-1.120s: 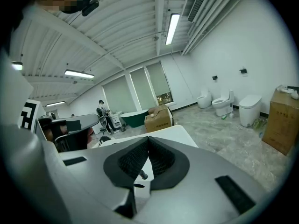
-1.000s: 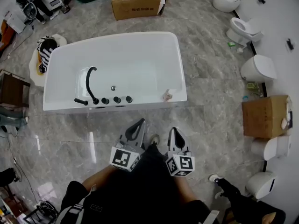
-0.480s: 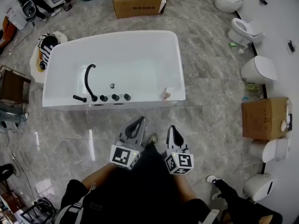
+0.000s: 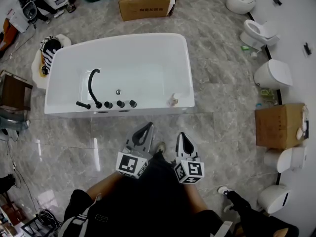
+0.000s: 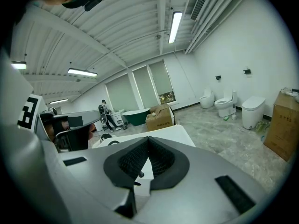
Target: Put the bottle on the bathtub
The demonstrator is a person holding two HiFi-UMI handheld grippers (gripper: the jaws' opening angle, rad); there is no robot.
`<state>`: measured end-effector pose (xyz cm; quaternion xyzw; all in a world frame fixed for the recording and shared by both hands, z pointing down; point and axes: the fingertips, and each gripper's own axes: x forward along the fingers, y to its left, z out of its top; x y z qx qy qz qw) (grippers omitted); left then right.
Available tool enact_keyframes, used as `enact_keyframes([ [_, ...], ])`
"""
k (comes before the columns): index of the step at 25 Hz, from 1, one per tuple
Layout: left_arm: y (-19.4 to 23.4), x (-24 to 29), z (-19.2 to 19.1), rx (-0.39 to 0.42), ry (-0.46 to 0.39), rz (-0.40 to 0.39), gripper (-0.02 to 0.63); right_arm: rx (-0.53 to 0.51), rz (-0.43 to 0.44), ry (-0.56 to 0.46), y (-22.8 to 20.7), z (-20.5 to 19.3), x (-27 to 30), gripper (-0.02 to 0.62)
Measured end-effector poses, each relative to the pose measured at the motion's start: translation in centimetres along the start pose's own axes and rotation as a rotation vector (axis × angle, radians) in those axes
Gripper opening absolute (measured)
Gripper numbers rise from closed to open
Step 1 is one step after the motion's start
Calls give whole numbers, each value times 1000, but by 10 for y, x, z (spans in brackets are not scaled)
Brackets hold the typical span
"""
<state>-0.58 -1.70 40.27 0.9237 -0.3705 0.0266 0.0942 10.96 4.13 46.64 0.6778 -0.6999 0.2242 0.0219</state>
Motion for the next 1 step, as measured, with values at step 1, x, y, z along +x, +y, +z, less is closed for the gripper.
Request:
enact_keyframes([
  [1,-1,0,0,1,1,0,15,-1,0,1,-1,0,0,9],
])
